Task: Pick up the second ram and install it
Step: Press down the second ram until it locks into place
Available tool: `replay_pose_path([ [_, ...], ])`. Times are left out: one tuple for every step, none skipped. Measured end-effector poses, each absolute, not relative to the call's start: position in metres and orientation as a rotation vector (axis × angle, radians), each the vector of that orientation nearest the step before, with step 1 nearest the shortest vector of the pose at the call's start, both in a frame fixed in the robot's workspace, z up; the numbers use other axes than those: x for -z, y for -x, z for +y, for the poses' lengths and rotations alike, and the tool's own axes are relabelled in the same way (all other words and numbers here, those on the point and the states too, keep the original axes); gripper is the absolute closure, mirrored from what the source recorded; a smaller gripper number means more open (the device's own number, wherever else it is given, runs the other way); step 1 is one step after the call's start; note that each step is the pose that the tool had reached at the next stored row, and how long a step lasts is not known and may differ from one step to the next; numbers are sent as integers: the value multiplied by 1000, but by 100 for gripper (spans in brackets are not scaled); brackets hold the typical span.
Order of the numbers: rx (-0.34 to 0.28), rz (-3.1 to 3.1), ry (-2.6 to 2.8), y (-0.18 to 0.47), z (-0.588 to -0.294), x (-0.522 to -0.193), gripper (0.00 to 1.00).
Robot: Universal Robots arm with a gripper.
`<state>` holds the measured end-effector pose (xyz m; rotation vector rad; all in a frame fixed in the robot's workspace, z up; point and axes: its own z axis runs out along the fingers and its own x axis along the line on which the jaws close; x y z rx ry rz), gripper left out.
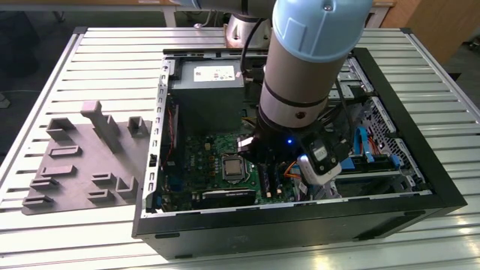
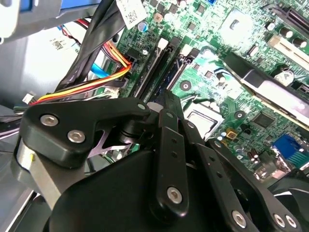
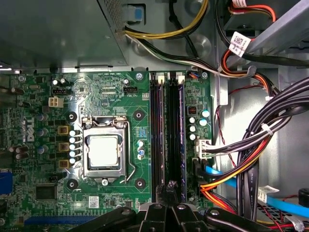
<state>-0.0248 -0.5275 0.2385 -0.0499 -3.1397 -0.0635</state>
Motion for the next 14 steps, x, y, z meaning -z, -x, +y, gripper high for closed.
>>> replay_pose_path([
  [63,-3140,50,25,-528,-238,89],
  [63,-3140,50,25,-528,-238,89],
  [63,-3140,50,25,-528,-238,89],
  [62,-3140,50,25,-528,-238,89],
  [62,-3140,50,25,-528,-238,89],
  [61,-3140,50,25,-529,-237,89],
  [60,-3140,50,24,-529,-237,89],
  [59,-3140,50,24,-529,-237,89],
  [58,-3140,50,24,-529,-237,89],
  [57,-3140,50,24,-529,-237,89],
  [56,-3140,50,24,-529,-237,89],
  [56,-3140,50,24,-529,-236,89],
  [56,-3140,50,24,-529,-236,89],
  [56,-3140,50,24,-529,-235,89],
])
